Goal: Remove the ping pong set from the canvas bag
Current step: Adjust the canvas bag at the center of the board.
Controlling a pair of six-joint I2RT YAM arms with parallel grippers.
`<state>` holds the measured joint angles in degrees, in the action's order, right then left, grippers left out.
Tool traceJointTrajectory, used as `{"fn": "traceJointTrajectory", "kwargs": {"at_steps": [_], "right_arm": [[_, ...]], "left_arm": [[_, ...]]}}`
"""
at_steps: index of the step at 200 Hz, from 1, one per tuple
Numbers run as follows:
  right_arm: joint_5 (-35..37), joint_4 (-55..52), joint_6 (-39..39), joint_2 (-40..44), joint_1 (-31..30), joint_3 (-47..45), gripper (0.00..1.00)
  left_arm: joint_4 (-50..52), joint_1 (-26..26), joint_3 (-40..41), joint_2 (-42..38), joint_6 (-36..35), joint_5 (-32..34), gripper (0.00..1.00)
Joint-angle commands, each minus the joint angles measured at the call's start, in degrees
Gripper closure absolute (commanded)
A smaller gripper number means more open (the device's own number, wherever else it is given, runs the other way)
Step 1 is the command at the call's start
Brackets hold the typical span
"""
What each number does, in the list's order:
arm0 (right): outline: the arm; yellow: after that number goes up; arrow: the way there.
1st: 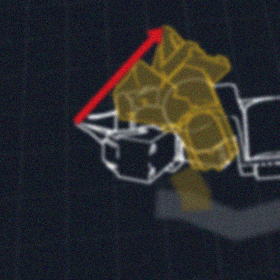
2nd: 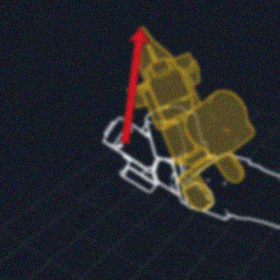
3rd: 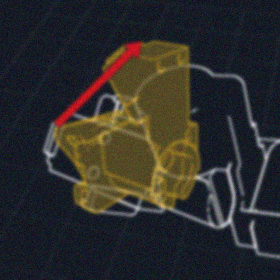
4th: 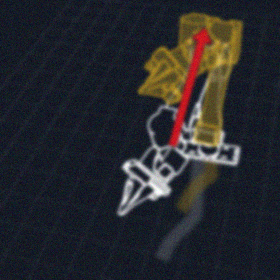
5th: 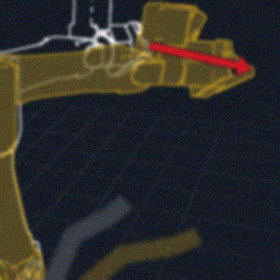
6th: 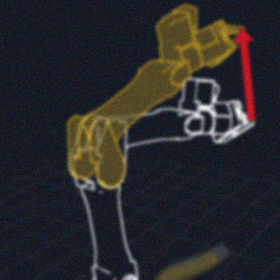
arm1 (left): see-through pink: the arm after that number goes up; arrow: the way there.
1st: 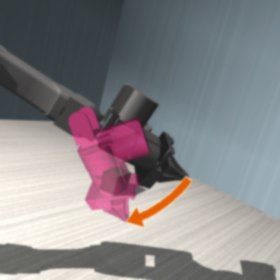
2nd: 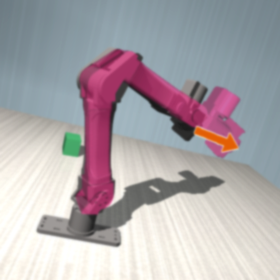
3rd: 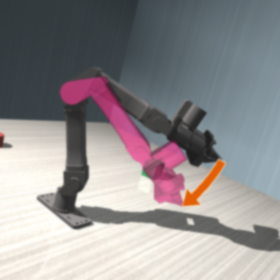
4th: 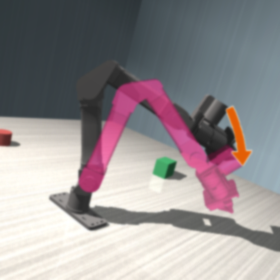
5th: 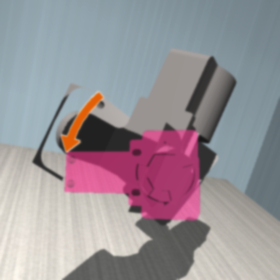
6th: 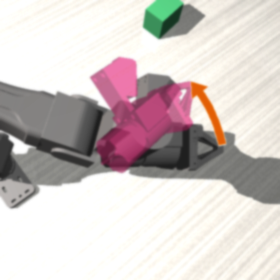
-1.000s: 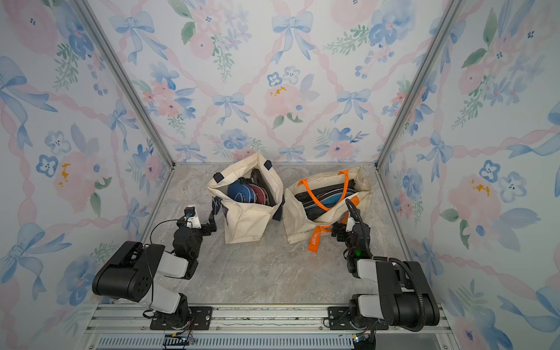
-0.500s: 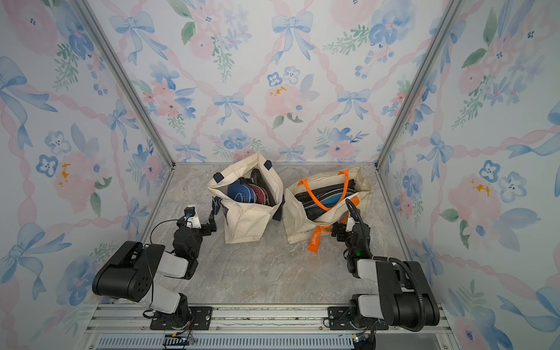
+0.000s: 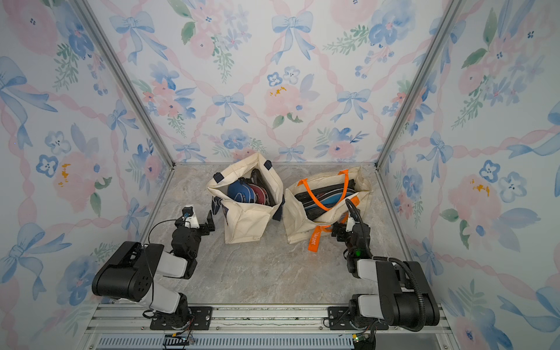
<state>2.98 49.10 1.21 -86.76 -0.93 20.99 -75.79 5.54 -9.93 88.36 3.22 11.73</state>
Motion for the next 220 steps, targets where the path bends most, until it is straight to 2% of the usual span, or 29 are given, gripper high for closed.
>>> {"fn": "traceJointTrajectory", "kwargs": {"at_steps": [1,24,48,61,114,128,157,194,220], "right_arm": [[0.3,2.0,-0.4,-1.7,-0.7,1.8,0.03],[1.9,1.9,-1.1,-1.8,-1.5,1.8,0.03],[4.9,2.4,-1.6,-1.7,-2.7,1.6,0.03],[6.5,2.9,-1.8,-1.7,-3.4,1.3,0.03],[19.2,12.3,-3.0,-1.2,-7.6,-3.5,0.03],[20.4,15.1,-2.8,0.0,-7.9,-5.7,0.03],[20.8,19.6,-3.2,-1.3,-8.1,-7.0,0.03],[21.1,14.5,-3.3,-0.7,-8.3,-4.7,0.03],[20.5,11.3,-2.8,-0.3,-8.0,-3.2,0.03]], "left_arm": [[-1.3,-0.2,-0.9,0.6,1.0,-1.0,0.02],[-1.3,-0.5,-0.9,0.6,1.3,-1.3,0.02],[-1.3,1.6,-1.1,0.8,-0.2,2.3,0.02],[-1.3,1.6,-1.1,0.8,-0.2,2.3,0.02],[-3.0,4.5,0.1,0.1,-2.1,6.1,0.02],[-2.5,4.7,0.0,-0.5,-2.3,6.3,0.02],[8.9,5.9,-4.5,-4.3,-4.3,5.2,0.03],[17.1,8.3,-8.5,-8.1,-6.1,8.8,0.02],[22.1,8.0,-11.3,-11.5,-3.1,10.0,0.02]]}}
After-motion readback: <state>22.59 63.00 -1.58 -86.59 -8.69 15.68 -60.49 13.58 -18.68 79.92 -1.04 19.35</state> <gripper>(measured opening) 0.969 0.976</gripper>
